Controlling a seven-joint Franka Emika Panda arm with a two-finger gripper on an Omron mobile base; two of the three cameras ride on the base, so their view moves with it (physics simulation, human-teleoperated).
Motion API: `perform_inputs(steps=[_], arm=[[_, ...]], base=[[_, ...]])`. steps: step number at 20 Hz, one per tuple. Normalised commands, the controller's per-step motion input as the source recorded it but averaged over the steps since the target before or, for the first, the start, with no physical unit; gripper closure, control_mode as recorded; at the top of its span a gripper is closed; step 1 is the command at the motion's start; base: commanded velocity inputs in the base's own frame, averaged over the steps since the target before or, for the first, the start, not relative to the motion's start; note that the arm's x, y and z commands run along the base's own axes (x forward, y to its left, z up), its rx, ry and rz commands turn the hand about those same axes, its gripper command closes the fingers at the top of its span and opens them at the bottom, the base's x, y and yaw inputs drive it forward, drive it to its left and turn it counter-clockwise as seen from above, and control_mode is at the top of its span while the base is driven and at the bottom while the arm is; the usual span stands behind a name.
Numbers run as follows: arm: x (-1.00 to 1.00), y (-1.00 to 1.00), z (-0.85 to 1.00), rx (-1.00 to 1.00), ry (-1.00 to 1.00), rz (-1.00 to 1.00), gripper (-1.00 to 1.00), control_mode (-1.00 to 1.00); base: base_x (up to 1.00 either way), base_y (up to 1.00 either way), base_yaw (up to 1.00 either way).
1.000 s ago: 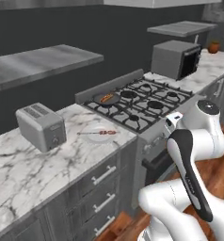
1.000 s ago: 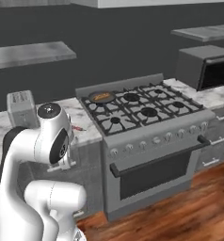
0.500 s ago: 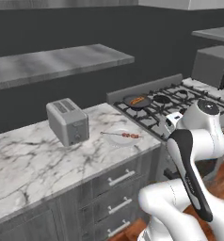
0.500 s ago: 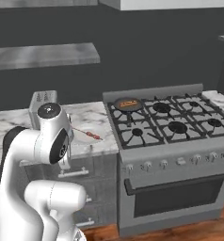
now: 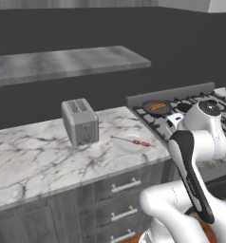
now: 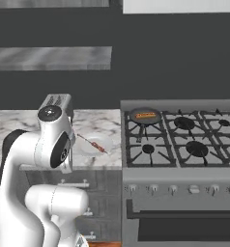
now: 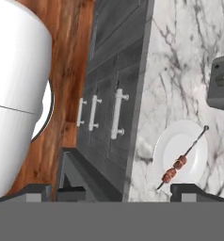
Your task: Place the cold items (lemon and lime) from the fridge in one tupperware on the dining counter. Place the warm items (hot dog and kebab skewer) in the stove area in another tupperware.
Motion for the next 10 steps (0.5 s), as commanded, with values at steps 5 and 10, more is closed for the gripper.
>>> perform_inputs(steps=[5, 10], arm=[[0.0, 0.0, 0.0, 0.0, 0.0, 0.0, -1.0, 1.0], [0.0, 0.0, 0.0, 0.0, 0.0, 0.0, -1.0, 1.0]], base=[[0.3, -0.24, 0.25], [0.37, -0.09, 0.25]])
